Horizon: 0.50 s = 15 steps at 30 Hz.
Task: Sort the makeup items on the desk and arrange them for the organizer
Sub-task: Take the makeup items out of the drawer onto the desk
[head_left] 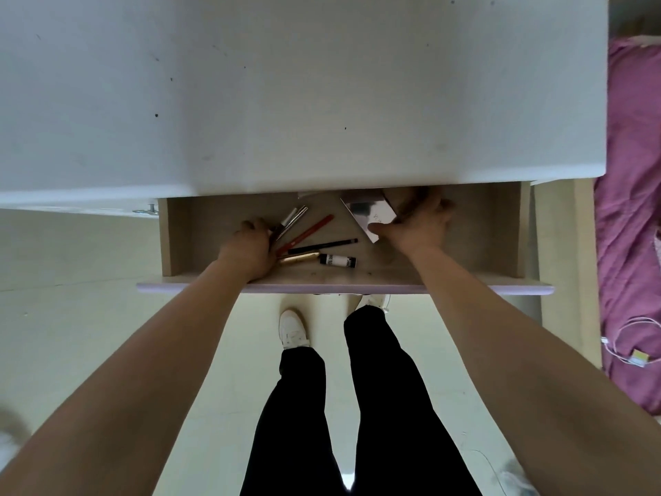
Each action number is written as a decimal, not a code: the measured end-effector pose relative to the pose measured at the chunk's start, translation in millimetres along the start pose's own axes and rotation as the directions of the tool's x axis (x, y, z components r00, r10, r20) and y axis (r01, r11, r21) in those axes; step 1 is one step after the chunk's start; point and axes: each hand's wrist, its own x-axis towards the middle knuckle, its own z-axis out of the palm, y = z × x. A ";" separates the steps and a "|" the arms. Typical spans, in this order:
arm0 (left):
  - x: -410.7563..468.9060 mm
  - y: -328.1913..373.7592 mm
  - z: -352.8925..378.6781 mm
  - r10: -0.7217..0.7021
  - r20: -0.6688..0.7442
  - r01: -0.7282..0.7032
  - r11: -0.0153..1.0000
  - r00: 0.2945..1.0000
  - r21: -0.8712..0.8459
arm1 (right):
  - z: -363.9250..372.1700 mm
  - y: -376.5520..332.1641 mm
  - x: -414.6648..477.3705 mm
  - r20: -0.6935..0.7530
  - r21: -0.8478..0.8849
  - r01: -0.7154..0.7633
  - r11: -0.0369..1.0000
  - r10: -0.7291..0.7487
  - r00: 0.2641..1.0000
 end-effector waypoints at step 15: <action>-9.7 1.1 -8.3 0.060 -0.108 -0.047 0.992 0.992 0.118 | 25.8 -27.8 -14.1 0.083 -0.131 0.045 0.990 -0.034 0.996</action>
